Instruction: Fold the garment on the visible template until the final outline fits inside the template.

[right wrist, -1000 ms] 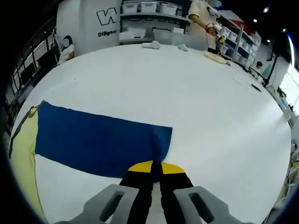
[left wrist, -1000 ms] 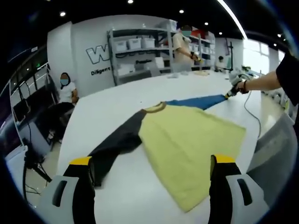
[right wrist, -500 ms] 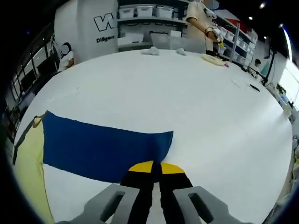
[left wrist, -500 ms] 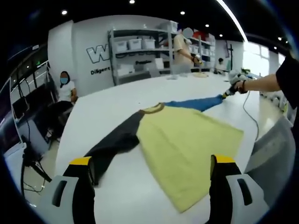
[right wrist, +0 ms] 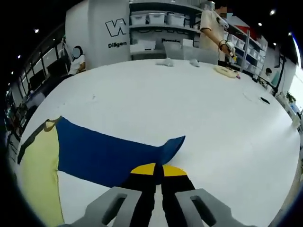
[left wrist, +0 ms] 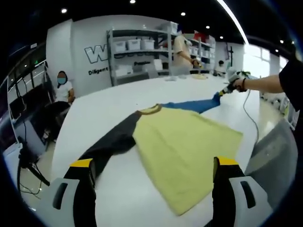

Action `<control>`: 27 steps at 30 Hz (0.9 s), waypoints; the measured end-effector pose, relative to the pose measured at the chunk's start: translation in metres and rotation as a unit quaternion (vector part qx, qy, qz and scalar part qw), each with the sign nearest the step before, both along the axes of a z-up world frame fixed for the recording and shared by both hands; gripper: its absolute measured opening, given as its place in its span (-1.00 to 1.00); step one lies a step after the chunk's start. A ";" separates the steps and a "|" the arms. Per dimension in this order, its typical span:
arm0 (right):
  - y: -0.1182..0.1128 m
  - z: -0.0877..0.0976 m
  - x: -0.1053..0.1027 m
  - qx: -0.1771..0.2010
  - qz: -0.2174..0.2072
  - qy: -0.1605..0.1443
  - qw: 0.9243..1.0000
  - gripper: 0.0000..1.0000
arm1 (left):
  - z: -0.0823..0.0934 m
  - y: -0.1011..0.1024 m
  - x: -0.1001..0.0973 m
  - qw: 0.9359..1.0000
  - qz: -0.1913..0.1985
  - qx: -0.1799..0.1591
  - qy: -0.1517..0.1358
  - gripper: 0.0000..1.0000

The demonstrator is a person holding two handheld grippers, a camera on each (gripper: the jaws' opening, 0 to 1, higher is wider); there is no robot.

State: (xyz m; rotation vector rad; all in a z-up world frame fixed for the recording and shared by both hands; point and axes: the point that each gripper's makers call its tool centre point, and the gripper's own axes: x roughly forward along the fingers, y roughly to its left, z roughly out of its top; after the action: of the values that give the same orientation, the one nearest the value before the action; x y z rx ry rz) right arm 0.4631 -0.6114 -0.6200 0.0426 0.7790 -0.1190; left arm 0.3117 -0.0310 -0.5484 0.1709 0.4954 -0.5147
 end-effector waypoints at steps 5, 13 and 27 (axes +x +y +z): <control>0.028 0.011 0.005 0.006 0.028 -0.013 1.000 -1.00 | -0.001 0.000 -0.002 1.000 0.001 -0.005 0.001 0.98; 0.061 0.019 0.021 0.020 0.060 -0.024 0.998 -1.00 | -0.003 -0.004 -0.004 1.000 -0.007 -0.009 0.005 0.98; 0.124 0.024 0.036 0.045 0.117 -0.036 0.991 -1.00 | -0.004 0.001 -0.008 1.000 -0.006 -0.008 0.005 0.98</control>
State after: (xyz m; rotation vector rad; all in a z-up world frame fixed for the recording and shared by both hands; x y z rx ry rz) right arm 0.4989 -0.4872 -0.5960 0.0410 0.7119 0.1405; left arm 0.3035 -0.0303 -0.5526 0.1552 0.5007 -0.5313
